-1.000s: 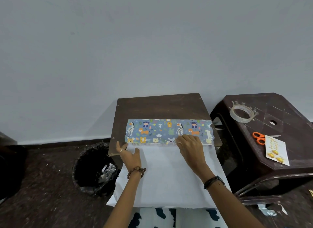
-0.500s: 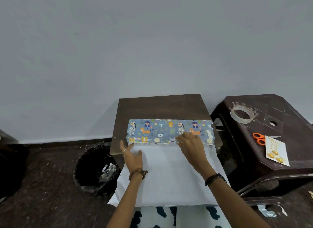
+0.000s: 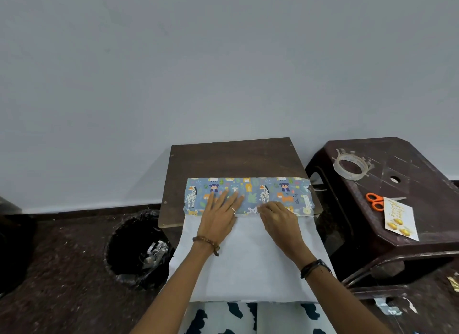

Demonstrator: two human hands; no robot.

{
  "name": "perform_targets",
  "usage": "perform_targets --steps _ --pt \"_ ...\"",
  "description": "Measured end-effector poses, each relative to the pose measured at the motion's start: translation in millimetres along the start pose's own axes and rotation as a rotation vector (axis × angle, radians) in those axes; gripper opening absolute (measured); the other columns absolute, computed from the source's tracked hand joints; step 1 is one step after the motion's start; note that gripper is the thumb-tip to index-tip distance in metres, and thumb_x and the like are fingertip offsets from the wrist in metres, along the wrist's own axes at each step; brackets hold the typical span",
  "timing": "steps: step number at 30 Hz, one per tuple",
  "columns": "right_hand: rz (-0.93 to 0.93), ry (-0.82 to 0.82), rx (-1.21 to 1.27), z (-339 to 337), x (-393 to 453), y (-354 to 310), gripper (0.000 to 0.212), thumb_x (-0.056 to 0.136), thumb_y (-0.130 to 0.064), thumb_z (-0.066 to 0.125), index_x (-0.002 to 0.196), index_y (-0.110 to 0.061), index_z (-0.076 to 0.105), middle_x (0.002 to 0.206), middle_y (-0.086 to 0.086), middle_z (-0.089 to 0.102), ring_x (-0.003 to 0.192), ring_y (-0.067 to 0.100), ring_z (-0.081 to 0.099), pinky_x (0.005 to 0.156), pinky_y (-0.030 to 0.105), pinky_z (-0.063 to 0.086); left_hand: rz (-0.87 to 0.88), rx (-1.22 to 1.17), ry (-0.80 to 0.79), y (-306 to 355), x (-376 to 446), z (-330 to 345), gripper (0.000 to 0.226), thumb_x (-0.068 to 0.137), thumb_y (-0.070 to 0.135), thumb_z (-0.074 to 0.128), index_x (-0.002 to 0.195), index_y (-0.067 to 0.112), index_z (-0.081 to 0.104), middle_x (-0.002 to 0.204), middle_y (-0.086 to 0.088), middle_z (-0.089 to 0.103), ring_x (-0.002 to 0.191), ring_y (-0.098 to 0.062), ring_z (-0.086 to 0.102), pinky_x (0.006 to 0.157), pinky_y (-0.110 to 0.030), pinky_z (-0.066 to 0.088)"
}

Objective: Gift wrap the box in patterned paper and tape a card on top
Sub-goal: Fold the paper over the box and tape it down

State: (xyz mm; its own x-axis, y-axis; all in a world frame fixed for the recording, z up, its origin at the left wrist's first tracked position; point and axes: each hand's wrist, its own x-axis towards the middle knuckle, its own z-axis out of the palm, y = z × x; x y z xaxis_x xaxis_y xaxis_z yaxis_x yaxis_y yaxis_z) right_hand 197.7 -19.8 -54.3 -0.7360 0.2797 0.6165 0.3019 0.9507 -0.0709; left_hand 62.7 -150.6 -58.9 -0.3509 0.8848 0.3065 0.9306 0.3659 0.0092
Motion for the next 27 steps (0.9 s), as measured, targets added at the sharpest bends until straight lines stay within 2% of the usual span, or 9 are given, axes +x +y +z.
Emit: perform_targets --steps 4,8,12,15,18,20,22,24,27 --pt "-0.011 -0.021 0.070 -3 -3 2 0.012 0.078 -0.007 0.059 0.070 -0.009 0.068 0.072 0.004 0.065 0.061 0.021 0.064 0.049 0.024 0.047 0.040 -0.005 -0.059 -3 -10 6 0.048 0.081 0.032 0.038 0.120 0.021 0.063 0.124 0.001 0.062 0.113 -0.022 0.060 0.091 -0.055 0.044" --pt "-0.025 -0.061 0.076 -9 -8 6 0.016 0.067 -0.007 0.080 0.081 -0.009 0.071 0.081 0.005 0.069 0.068 0.021 0.066 0.060 0.025 0.053 0.060 -0.021 -0.037 -2 -14 2 0.047 0.081 0.028 0.036 0.116 0.019 0.066 0.121 -0.001 0.064 0.111 -0.022 0.062 0.089 -0.058 0.044" --pt "-0.004 -0.071 0.095 -11 -9 7 0.018 0.083 -0.026 0.059 0.081 -0.013 0.072 0.082 0.001 0.068 0.071 0.017 0.066 0.062 0.024 0.051 0.055 -0.045 -0.053 0 -18 5 0.046 0.087 0.029 0.033 0.119 0.019 0.064 0.123 -0.001 0.063 0.115 -0.022 0.059 0.094 -0.056 0.041" --pt "0.020 -0.098 0.106 -11 -7 6 0.025 0.086 -0.030 0.054 0.078 -0.016 0.073 0.083 -0.001 0.068 0.071 0.016 0.066 0.059 0.022 0.049 0.036 -0.086 -0.075 -2 -21 6 0.056 0.097 0.042 0.016 0.124 0.020 0.061 0.129 -0.001 0.058 0.122 -0.021 0.053 0.110 -0.049 0.023" --pt "0.072 -0.140 0.078 -12 0 6 0.005 0.074 -0.016 0.077 0.074 -0.015 0.072 0.090 0.002 0.071 0.072 0.019 0.068 0.058 0.025 0.052 -0.008 -0.121 -0.092 0 -20 2 0.060 0.099 0.044 0.011 0.122 0.020 0.061 0.127 0.000 0.060 0.120 -0.021 0.055 0.111 -0.038 0.010" --pt "0.084 -0.183 0.059 -10 6 8 0.018 0.065 -0.013 0.084 0.074 -0.015 0.069 0.093 0.002 0.071 0.071 0.021 0.067 0.057 0.028 0.052 -0.004 -0.059 -0.016 -1 -17 8 0.047 0.101 0.038 0.024 0.118 0.020 0.064 0.122 0.001 0.064 0.114 -0.020 0.060 0.112 -0.039 0.017" --pt "0.067 -0.208 0.019 -7 10 9 0.029 0.059 -0.014 0.087 0.079 -0.016 0.066 0.088 0.001 0.070 0.067 0.022 0.064 0.056 0.028 0.049 0.043 -0.001 0.068 -3 -13 10 0.031 0.083 0.025 0.068 0.113 0.019 0.068 0.116 -0.001 0.067 0.107 -0.021 0.064 0.103 -0.044 0.038" --pt "0.061 -0.219 -0.006 -6 12 10 0.038 0.056 -0.017 0.088 0.087 -0.016 0.067 0.084 -0.001 0.070 0.067 0.021 0.063 0.056 0.027 0.048 0.021 -0.017 0.019 -3 -9 10 0.059 0.055 0.015 0.088 0.110 0.019 0.069 0.113 -0.001 0.069 0.103 -0.022 0.066 0.090 -0.049 0.048" --pt "0.062 -0.214 -0.018 -3 14 10 0.043 0.055 -0.020 0.089 0.093 -0.015 0.070 0.090 0.000 0.072 0.071 0.020 0.066 0.059 0.025 0.050 -0.013 -0.015 0.022 -2 -7 11 0.064 0.047 0.014 0.091 0.108 0.020 0.070 0.111 0.000 0.070 0.101 -0.022 0.067 0.087 -0.049 0.049"
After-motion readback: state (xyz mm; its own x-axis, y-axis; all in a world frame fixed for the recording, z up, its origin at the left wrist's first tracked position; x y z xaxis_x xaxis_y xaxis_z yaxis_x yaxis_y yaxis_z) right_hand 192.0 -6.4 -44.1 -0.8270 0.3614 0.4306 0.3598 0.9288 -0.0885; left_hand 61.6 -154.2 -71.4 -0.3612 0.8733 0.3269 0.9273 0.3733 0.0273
